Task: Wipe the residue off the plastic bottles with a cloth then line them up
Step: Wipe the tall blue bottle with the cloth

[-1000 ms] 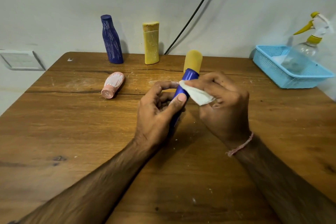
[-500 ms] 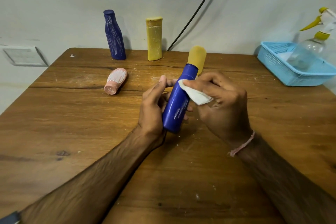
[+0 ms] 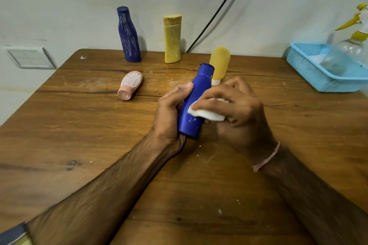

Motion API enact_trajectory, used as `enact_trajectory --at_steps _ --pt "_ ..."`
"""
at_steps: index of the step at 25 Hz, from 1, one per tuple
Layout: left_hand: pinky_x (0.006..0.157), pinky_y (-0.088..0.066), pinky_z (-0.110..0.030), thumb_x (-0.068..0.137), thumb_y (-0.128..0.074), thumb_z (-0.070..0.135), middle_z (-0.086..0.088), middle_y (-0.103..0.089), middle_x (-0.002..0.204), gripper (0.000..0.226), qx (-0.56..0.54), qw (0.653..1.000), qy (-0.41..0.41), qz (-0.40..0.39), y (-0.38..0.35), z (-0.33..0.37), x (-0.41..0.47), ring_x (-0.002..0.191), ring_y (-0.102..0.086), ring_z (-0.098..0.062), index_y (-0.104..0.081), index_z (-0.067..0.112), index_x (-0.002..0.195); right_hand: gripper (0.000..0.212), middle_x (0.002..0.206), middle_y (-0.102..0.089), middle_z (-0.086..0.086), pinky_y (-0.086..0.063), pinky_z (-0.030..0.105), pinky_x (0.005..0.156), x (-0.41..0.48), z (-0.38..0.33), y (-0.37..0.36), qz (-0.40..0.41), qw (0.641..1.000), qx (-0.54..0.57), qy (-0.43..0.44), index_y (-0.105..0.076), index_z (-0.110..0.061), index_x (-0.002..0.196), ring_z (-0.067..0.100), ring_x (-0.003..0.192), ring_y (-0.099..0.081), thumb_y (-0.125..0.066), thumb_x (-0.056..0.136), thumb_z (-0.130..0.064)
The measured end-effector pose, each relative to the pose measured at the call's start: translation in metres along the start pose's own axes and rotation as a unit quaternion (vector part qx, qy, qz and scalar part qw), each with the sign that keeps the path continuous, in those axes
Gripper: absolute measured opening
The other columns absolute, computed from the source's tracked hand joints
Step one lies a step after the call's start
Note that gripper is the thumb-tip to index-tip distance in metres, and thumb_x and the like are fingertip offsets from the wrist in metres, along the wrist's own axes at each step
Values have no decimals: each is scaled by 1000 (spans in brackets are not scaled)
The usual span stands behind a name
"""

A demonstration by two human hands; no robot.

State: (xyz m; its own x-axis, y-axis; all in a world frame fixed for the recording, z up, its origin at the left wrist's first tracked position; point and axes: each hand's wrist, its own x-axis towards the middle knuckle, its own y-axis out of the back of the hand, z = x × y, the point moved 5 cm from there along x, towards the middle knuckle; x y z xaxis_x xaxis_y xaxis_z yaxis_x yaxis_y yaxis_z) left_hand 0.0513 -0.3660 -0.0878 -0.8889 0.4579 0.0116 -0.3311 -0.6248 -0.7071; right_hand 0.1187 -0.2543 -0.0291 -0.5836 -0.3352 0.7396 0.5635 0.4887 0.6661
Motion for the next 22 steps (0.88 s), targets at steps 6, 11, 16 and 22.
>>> enact_trajectory --at_steps 6,11,16,22 --pt "62 -59 -36 100 -56 28 -20 -68 91 41 -41 998 53 21 0 0 -2 74 -70 -27 -54 -3 127 23 99 -74 3 -47 41 74 -5 -16 -10 -55 996 40 51 -81 -10 99 29 90 -58 -72 80 -1" --pt "72 -59 -37 99 -58 26 -21 -66 103 54 -32 998 18 46 2 -1 0 85 -66 -27 -47 -9 139 23 101 -74 6 -49 41 77 0 6 -2 14 998 -14 -52 -79 -10 105 28 91 -59 -72 84 -3" --pt "77 -59 -41 98 -58 31 -26 -69 109 56 -39 997 53 35 3 0 -2 92 -70 -32 -49 -7 139 27 92 -72 7 -51 47 78 -8 -17 -14 -72 994 45 69 -80 -9 99 29 84 -62 -72 76 4" --pt "76 -61 -40 102 -51 33 -23 -70 111 54 -43 996 66 36 0 -4 -2 92 -70 -30 -49 -3 141 25 94 -74 7 -49 31 78 -7 0 -4 12 1000 5 -19 -80 -7 98 25 86 -60 -72 77 4"
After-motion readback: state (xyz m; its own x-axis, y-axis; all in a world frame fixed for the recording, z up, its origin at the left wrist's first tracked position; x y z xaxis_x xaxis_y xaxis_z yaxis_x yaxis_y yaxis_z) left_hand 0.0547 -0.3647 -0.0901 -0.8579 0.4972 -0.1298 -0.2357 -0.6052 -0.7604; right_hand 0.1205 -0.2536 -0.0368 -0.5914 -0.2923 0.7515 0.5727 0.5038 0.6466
